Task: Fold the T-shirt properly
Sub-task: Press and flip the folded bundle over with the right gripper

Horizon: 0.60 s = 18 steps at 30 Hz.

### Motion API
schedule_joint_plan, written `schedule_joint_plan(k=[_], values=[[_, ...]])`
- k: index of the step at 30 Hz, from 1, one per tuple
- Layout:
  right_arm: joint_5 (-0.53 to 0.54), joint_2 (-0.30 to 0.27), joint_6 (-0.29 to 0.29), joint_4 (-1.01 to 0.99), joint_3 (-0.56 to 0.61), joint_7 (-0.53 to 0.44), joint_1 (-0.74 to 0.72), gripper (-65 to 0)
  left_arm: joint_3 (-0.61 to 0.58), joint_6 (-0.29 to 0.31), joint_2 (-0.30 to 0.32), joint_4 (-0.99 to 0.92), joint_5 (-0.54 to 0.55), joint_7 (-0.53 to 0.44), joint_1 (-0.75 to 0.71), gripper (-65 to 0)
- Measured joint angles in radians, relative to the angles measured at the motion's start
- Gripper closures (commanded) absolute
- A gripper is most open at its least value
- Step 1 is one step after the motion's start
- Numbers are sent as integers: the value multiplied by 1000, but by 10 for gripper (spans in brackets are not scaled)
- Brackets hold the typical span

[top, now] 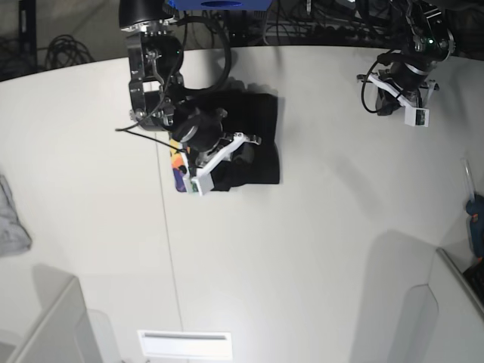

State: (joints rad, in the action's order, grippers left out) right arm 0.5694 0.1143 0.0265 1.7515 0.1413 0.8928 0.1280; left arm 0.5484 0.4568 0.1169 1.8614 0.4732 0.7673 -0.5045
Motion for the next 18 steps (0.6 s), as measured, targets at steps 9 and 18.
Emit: schedule_joint_plan(k=[9, 18], values=[[0, 0, 0, 0, 0, -4, 2, 0, 0, 0, 0, 0, 0, 0, 0, 0], [4, 0, 50, 0, 3, -7, 3, -327, 0, 0, 0, 0, 0, 0, 0, 0]])
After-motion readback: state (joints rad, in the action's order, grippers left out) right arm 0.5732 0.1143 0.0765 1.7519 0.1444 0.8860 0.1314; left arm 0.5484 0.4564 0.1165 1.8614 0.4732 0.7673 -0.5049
